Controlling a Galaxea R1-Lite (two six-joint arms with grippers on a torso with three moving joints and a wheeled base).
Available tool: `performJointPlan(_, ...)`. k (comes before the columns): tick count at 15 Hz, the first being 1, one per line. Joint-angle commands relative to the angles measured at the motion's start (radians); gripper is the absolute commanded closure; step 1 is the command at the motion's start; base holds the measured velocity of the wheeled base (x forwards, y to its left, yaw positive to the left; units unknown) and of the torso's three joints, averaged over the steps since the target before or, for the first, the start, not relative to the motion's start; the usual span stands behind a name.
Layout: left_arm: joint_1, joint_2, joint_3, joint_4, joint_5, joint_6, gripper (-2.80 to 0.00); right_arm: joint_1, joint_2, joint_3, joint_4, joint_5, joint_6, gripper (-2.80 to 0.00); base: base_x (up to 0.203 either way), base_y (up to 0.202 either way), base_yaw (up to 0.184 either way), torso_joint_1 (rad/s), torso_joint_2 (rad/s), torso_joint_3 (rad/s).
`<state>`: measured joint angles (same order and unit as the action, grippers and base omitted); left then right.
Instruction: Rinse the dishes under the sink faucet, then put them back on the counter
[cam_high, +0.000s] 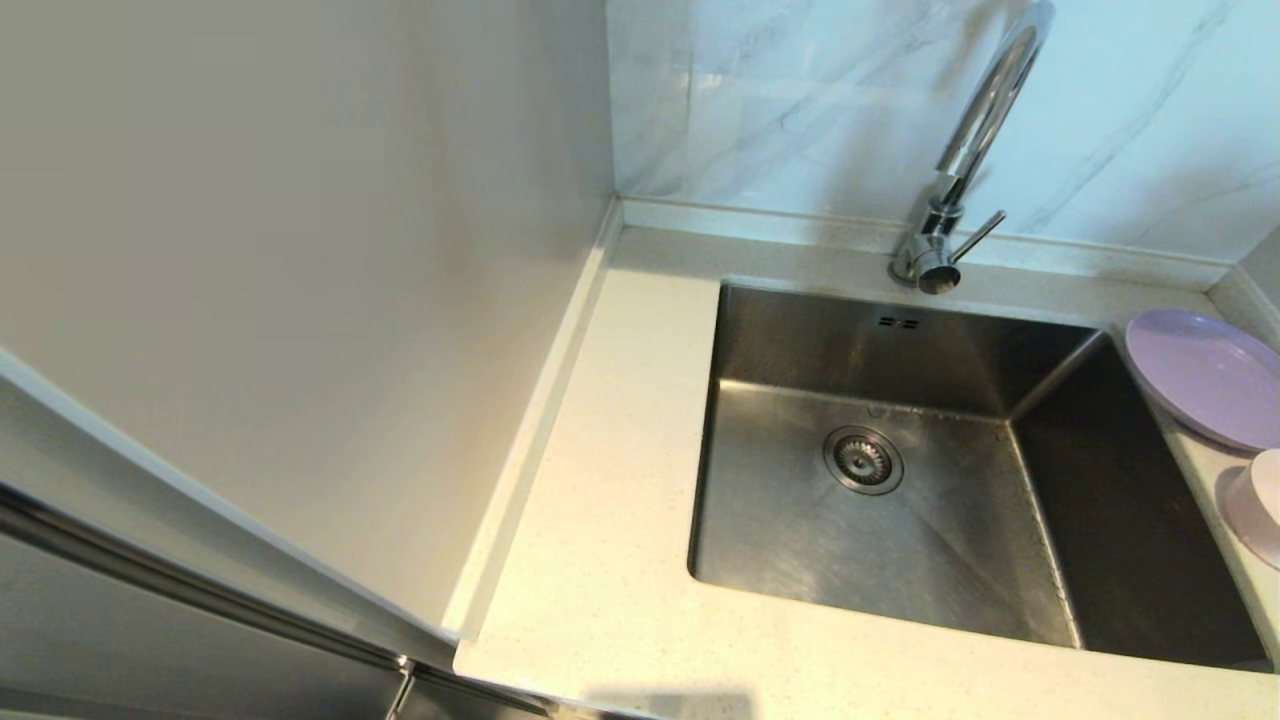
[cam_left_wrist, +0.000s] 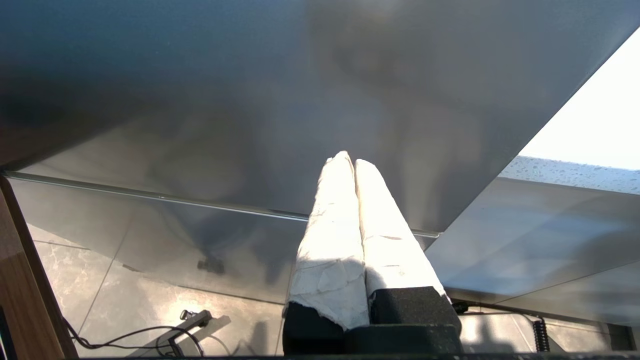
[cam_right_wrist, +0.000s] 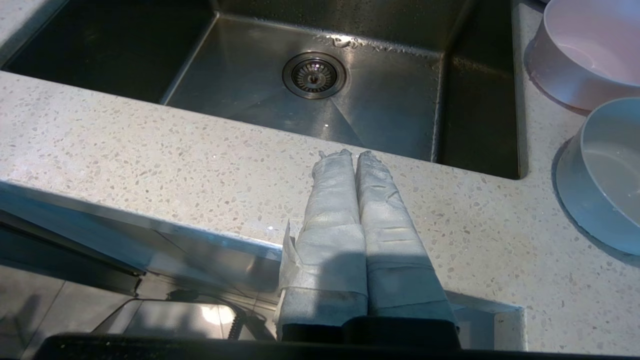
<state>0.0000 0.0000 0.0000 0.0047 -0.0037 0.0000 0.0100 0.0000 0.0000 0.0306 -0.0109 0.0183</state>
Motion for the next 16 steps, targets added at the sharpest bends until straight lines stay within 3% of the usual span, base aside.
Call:
performJointPlan(1, 0.0, 0.0, 0.0, 0.0, 0.0, 0.0, 0.0, 0.001, 0.002, 0.009, 0.0, 0.0, 0.0, 0.0, 0.0, 0.0, 0.0, 0.0, 0.0, 0.0)
performJointPlan(16, 0.0, 0.0, 0.0, 0.0, 0.001, 0.0, 0.0, -0.001, 0.002, 0.009, 0.0, 0.0, 0.0, 0.0, 0.0, 0.0, 0.0, 0.0, 0.0, 0.0)
